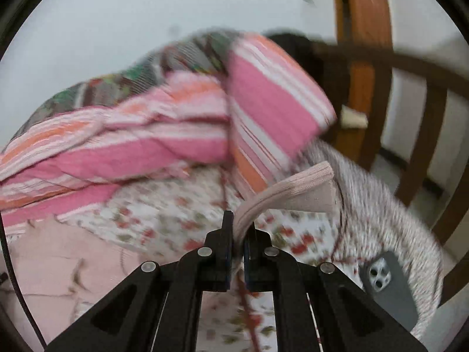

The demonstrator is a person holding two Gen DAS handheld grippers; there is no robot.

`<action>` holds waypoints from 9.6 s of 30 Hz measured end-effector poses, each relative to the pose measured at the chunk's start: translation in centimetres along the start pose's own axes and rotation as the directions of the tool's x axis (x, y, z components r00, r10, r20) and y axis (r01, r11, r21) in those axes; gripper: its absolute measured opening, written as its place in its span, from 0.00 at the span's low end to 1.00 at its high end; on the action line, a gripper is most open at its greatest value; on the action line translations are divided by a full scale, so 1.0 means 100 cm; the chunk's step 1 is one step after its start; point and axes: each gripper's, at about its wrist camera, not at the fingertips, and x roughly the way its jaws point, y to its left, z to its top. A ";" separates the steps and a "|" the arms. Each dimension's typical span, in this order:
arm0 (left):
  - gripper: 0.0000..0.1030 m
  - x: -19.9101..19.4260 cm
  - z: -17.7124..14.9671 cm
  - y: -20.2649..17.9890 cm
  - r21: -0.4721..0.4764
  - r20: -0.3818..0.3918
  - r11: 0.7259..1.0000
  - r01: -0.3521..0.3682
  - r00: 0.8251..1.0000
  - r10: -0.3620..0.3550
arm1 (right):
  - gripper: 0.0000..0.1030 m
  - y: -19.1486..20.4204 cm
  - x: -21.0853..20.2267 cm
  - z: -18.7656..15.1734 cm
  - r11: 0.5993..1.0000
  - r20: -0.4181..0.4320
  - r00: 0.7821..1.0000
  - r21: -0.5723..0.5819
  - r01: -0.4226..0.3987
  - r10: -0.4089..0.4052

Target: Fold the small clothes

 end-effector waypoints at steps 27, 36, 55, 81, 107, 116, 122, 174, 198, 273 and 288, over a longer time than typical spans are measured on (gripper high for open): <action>0.93 -0.100 -0.031 0.118 -0.041 0.066 0.994 -0.103 0.992 0.105 | 0.60 0.462 -0.012 -0.132 0.698 -0.444 0.707 -0.220 -0.682 0.551; 0.89 -0.067 -0.019 0.058 0.028 0.047 0.998 0.054 0.997 -0.055 | 0.75 0.333 -0.044 -0.095 0.727 -0.288 0.760 -0.233 -0.646 0.583; 0.06 -0.033 -0.007 0.016 -0.086 0.010 0.991 0.103 0.995 -0.102 | 0.51 0.189 0.029 -0.091 0.907 -0.269 0.886 -0.087 -0.413 0.377; 0.52 0.014 -0.015 -0.001 0.055 0.000 0.996 -0.076 0.997 0.077 | 0.69 0.201 0.081 -0.109 0.937 -0.337 0.897 -0.098 -0.334 0.284; 0.63 0.017 -0.011 -0.010 0.101 -0.003 0.985 -0.141 0.990 0.142 | 0.69 0.206 0.076 -0.110 0.937 -0.316 0.914 -0.152 -0.314 0.255; 0.70 0.013 -0.014 -0.012 0.097 0.012 0.981 -0.169 0.986 0.169 | 0.70 0.208 0.069 -0.111 0.942 -0.295 0.927 -0.170 -0.289 0.231; 0.72 0.011 -0.014 -0.013 0.097 0.019 0.978 -0.184 0.983 0.183 | 0.71 0.210 0.068 -0.112 0.943 -0.291 0.931 -0.183 -0.278 0.219; 0.74 0.010 -0.014 -0.009 0.076 0.020 0.983 -0.168 0.986 0.167 | 0.71 0.208 0.067 -0.112 0.945 -0.285 0.931 -0.164 -0.282 0.228; 0.74 0.005 -0.016 -0.006 0.056 0.034 0.985 -0.166 0.986 0.164 | 0.72 0.207 0.064 -0.112 0.949 -0.269 0.935 -0.150 -0.277 0.231; 0.28 -0.135 -0.180 0.019 -0.044 -0.060 0.971 0.234 0.970 -0.236 | 0.35 0.112 -0.136 -0.238 0.840 -0.253 0.816 -0.024 -0.542 0.519; 0.28 -0.151 -0.223 0.025 -0.100 -0.133 0.939 0.328 0.931 -0.339 | 0.35 0.104 -0.145 -0.266 0.826 -0.351 0.775 -0.009 -0.564 0.526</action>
